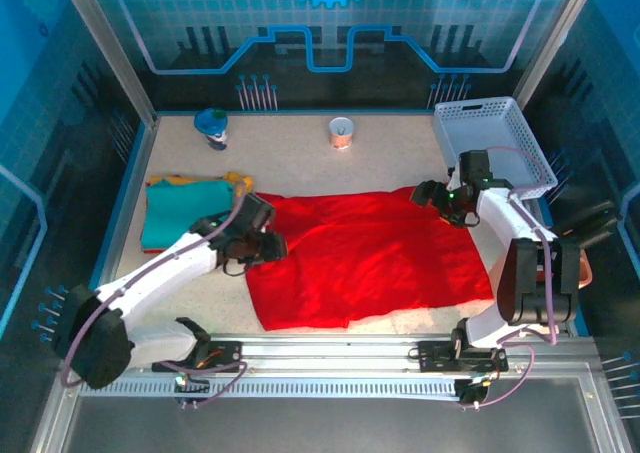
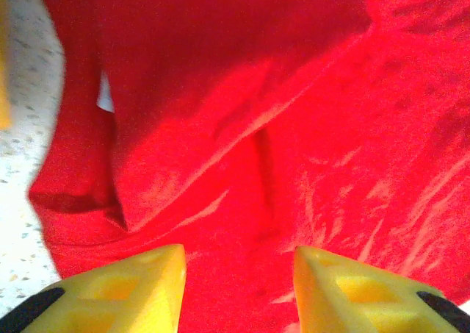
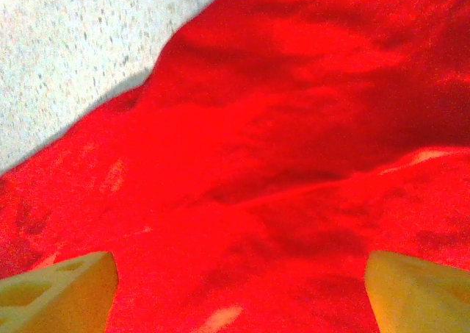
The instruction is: Fold and stack the t-shirts
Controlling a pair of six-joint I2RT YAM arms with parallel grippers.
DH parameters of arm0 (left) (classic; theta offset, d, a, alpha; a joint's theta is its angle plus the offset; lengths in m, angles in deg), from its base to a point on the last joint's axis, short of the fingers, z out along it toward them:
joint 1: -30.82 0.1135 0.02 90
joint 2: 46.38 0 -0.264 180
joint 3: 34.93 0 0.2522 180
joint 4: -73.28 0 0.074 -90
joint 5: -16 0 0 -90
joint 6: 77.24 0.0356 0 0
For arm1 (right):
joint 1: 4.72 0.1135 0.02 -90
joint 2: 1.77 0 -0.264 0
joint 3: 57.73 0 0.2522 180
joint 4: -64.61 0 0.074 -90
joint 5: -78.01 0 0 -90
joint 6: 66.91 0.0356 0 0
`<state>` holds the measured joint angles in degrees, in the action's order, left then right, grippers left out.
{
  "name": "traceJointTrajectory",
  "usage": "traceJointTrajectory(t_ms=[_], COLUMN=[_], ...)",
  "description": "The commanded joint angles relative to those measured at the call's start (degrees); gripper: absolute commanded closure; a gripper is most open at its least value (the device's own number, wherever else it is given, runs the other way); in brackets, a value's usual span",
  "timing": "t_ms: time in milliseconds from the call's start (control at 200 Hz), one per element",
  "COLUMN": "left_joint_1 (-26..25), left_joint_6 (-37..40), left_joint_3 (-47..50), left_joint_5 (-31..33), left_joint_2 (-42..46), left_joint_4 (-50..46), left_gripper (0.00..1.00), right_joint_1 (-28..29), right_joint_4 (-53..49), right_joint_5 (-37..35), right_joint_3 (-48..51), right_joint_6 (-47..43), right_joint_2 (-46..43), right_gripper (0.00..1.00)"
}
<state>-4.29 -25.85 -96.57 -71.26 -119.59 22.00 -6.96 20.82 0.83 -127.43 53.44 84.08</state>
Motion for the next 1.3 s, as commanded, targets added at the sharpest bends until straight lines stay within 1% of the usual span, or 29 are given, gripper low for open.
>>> traceJointTrajectory(t_ms=[0,75,145,300,430,525,660,770,891,1066,1296], left_joint_1=[-4.1,-6.2,-6.7,-6.7,-6.7,-6.6,-6.3,-6.0,-5.9,-6.0,-5.8], left_joint_6=[1.4,2.7,2.9,4.4,5.9,7.0,8.2,9.5,10.6,11.1,12.0], left_joint_3=[-2.2,-5.1,-7.3,-12.5,-13.4,-14.1,-16.1,-17.1,-18.0,-17.6,-16.5], left_joint_5=[4.8,5.4,6.0,14.7,17.5,18.5,23.1,25.1,26.8,26.6,26.1], left_joint_2=[-5.5,-10.2,-14.4,-21.6,-23.5,-25.1,-26.9,-27.5,-28.3,-28.1,-27.3], left_joint_4=[1.5,0.7,-1.4,-10.0,-10.4,-10.4,-12.6,-13.1,-13.6,-13.4,-11.9], left_gripper=[0.57,0.59,0.60,0.57,0.53,0.53,0.53,0.54,0.58,0.62,0.81], right_joint_1=[1.0,1.1,1.1,1.1,1.1,1.1,1.1,1.0,1.0,1.0,1.0], right_joint_4=[1.1,1.3,1.1,1.1,1.8,2.1,2.1,2.2,2.7,2.8,3.0], right_joint_5=[1.3,1.4,1.4,2.1,3.0,3.6,4.2,4.9,5.6,6.0,6.5], right_joint_3=[2.3,3.1,3.3,3.3,3.7,3.6,3.6,3.6,3.7,3.7,3.5], right_joint_6=[0.9,1.1,1.0,1.0,1.2,1.3,1.0,0.6,0.7,0.6,0.7], right_joint_2=[-2.4,-2.9,-3.0,-3.1,-2.3,-1.5,-1.0,-0.5,0.0,0.5,0.7], right_gripper=[0.12,0.12,0.12,0.12,0.12,0.13,0.13,0.14,0.14,0.15,0.16])
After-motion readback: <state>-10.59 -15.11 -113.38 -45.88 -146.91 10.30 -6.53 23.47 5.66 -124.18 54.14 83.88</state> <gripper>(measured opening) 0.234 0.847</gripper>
